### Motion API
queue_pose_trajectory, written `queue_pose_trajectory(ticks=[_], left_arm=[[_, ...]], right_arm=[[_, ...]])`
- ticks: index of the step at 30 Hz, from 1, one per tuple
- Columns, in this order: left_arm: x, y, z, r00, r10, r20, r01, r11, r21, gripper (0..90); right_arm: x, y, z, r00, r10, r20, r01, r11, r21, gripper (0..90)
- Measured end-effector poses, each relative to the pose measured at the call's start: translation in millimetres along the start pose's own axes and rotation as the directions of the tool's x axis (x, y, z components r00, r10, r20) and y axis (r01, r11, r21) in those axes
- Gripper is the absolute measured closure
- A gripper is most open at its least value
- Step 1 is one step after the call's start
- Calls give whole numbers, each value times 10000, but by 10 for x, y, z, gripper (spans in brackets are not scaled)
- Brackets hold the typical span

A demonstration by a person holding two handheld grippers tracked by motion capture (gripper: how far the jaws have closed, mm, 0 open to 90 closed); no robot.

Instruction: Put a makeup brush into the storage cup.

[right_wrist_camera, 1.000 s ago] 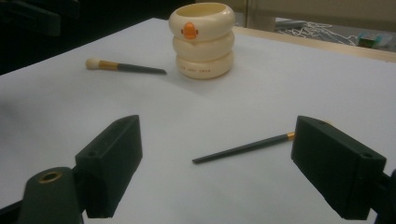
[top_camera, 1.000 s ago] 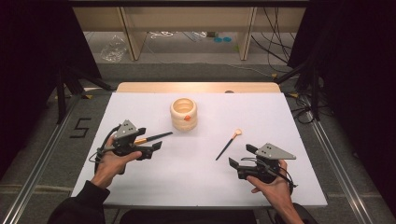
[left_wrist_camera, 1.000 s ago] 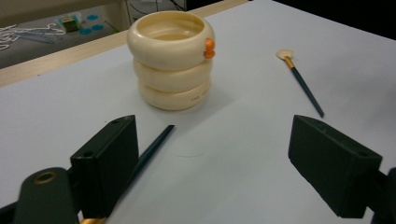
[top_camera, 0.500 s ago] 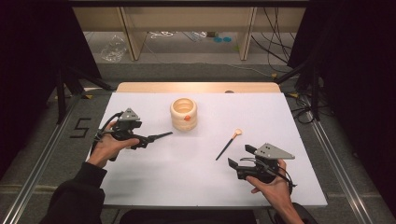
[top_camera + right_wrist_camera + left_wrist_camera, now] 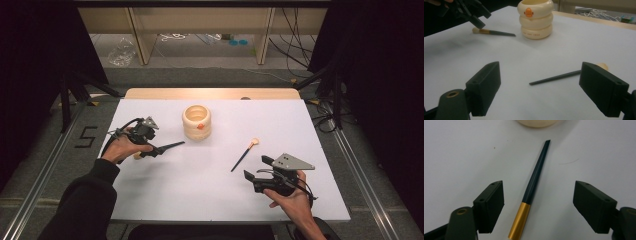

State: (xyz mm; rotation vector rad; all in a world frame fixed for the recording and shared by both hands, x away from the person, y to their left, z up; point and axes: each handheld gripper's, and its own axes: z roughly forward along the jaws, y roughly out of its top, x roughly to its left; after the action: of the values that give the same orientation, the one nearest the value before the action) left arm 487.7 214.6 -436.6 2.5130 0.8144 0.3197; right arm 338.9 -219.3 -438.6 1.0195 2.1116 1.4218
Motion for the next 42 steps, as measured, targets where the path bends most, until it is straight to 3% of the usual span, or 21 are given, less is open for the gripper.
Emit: queue_pose_trajectory(ticks=[3,5,6,7,11,15,17,19,25,32,33,35,39,40,42], left_arm=[[69,1,19,9994,-248,227,245,9996,116,297],[121,-5,45,9999,-78,139,72,9990,435,299],[121,-5,45,9999,-78,139,72,9990,435,300],[116,-9,57,9993,-332,177,327,9990,293,300],[124,-11,89,9995,-224,233,210,9980,601,327],[119,-7,118,9981,-463,399,439,9972,598,341],[125,2,111,9987,-237,446,197,9959,888,359],[147,11,113,9994,-17,356,-25,9929,1187,378],[177,-6,194,9984,-173,542,77,9848,1733,449],[219,-27,239,9975,-232,671,96,9804,1966,543],[229,-39,265,9969,-215,756,52,9778,2096,554],[241,-47,286,9965,-61,833,-129,9741,2258,578],[255,-50,292,9961,-53,885,-149,9739,2264,632],[269,-51,292,9958,-91,910,-119,9737,2275,640],[276,-52,293,9956,-117,927,-96,9740,2264,654]], right_arm=[[-2,-2,3,10000,-13,-7,13,10000,7,185],[1,-6,9,9997,175,-141,-173,9997,150,186],[1,-6,9,9997,175,-141,-173,9997,150,186],[2,-6,8,9997,182,-162,-179,9997,135,186],[-5,2,-13,10000,-51,54,49,9993,378,187],[-3,-3,-1,10000,-33,-9,33,9997,245,187],[-2,-8,15,10000,-21,-62,21,9999,107,187],[-2,-3,3,10000,-43,-56,45,9995,303,187],[11,-4,2,9998,13,-211,-4,9990,437,188],[23,-7,17,9997,0,-224,9,9991,432,188],[28,-10,28,9993,58,-360,-45,9993,361,188],[21,-4,9,9997,-134,-190,144,9985,529,189],[20,-13,32,9994,-143,-316,153,9995,294,190],[21,-3,6,9996,-169,-227,183,9979,621,191],[22,-3,8,9996,-183,-205,195,9978,633,191]])
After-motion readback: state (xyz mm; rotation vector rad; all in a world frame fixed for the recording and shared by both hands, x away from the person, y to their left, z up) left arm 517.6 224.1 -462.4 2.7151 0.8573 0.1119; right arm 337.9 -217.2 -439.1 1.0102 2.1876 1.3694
